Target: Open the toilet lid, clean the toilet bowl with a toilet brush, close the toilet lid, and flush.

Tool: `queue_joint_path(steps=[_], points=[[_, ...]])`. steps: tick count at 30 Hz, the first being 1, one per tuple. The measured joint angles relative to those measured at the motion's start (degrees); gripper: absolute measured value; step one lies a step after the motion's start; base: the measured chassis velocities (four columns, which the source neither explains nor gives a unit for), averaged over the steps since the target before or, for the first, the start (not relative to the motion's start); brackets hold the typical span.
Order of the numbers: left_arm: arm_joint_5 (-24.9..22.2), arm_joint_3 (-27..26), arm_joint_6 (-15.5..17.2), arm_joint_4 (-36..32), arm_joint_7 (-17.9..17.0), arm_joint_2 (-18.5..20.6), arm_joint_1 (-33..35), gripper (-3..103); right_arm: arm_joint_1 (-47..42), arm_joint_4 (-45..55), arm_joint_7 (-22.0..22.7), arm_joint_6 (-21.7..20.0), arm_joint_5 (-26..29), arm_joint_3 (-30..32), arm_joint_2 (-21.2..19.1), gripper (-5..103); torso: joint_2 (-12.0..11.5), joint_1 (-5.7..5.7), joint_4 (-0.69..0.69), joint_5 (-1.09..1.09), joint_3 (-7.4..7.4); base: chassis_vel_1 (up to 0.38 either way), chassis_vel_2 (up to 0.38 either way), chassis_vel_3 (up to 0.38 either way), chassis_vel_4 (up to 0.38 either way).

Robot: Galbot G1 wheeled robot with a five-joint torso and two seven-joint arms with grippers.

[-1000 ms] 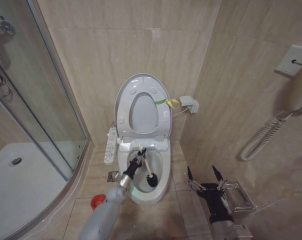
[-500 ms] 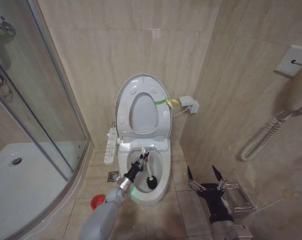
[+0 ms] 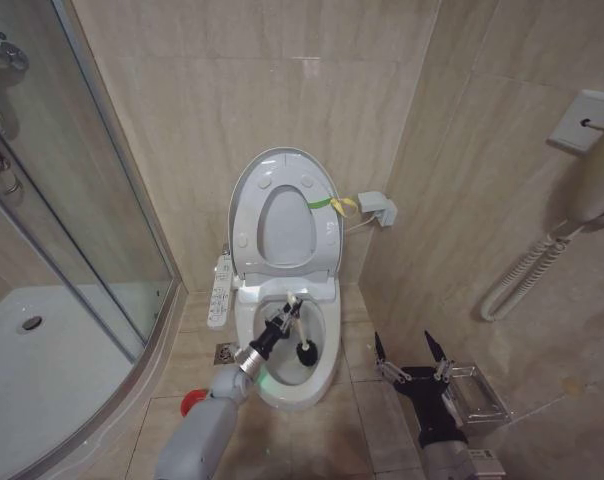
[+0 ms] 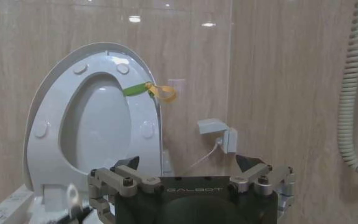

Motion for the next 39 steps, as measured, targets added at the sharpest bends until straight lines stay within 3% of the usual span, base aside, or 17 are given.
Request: queue_joint_path(steps=[5, 9, 18, 27, 31, 36, 39], points=[[3.5, 0.0, -2.6, 5.7, 3.4, -2.3, -0.3, 19, 0.0, 0.0, 0.0, 0.0, 0.0, 0.0, 0.0, 100, 0.0, -0.01, 0.0, 0.01, -0.01, 0.0, 0.0, 0.0, 0.0], [4.7, 0.1, -3.0, 5.5, 4.0, -2.1, -0.7, 22, 0.0, 0.0, 0.0, 0.0, 0.0, 0.0, 0.0, 100, 0.0, 0.0, -0.01, 0.01, -0.01, 0.0, 0.0, 0.0, 0.0], [2.0, -0.1, -2.9, 1.5, 3.8, -3.2, -2.4, 21, 0.0, 0.0, 0.0, 0.0, 0.0, 0.0, 0.0, 100, 0.0, 0.0, -0.04, 0.0, 0.0, 0.0, 0.0, 0.0, 0.0], [3.4, -1.6, -4.3, 7.1, 5.4, -4.5, -1.6, 19, 0.0, 0.0, 0.0, 0.0, 0.0, 0.0, 0.0, 100, 0.0, -0.01, 0.0, -0.01, -0.02, 0.0, 0.0, 0.0, 0.0], [3.7, -1.9, -4.6, 7.5, 5.6, -3.6, -2.2, 19, 0.0, 0.0, 0.0, 0.0, 0.0, 0.0, 0.0, 100, 0.0, -0.01, -0.02, 0.0, -0.02, 0.0, 0.0, 0.0, 0.0], [3.4, -1.8, -4.1, 3.1, 4.6, -1.9, -2.6, 19, 0.0, 0.0, 0.0, 0.0, 0.0, 0.0, 0.0, 100, 0.0, 0.0, -0.01, -0.01, 0.0, 0.0, 0.0, 0.0, 0.0], [6.3, -1.8, -4.1, -0.1, 4.9, 0.1, -3.2, 19, 0.0, 0.0, 0.0, 0.0, 0.0, 0.0, 0.0, 100, 0.0, 0.0, -0.03, 0.0, 0.0, 0.0, 0.0, 0.0, 0.0]])
